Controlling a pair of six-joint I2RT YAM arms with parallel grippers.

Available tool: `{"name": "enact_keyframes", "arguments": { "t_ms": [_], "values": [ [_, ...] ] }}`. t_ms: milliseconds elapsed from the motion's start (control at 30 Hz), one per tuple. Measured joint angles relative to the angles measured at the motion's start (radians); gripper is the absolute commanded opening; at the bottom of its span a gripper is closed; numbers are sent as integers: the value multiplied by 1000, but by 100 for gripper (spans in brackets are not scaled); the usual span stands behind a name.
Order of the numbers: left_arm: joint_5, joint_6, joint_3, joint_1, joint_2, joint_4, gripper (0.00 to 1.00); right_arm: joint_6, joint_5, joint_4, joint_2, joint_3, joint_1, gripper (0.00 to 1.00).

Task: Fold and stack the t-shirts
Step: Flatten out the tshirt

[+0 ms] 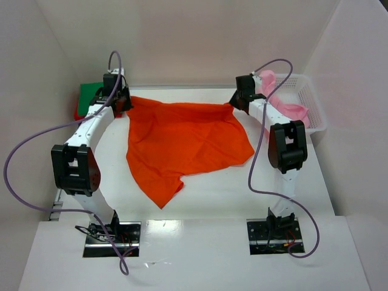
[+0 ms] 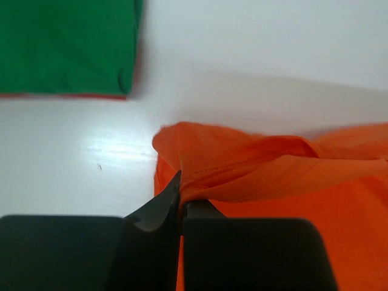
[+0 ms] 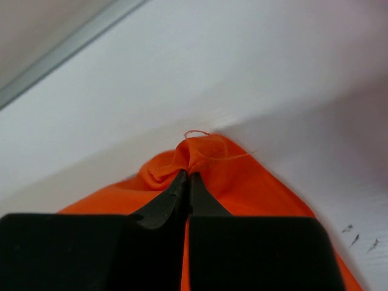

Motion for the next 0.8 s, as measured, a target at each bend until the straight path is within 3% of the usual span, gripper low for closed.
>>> {"name": "enact_keyframes", "arguments": {
  "t_ms": [167, 567, 633, 800],
  "values": [
    [0, -5, -100, -18, -20, -58, 0, 10, -19, 0, -24, -121, 0, 1],
    [-58, -18, -67, -18, -55, -61, 0, -23, -92, 64, -58, -81, 0, 9],
    [-59, -17, -67, -18, -55, -62, 0, -21, -104, 66, -58, -83, 0, 15],
    [-58, -11, -67, -18, -55, -64, 0, -2, -139, 77, -52, -126, 0, 44]
  ]
}}
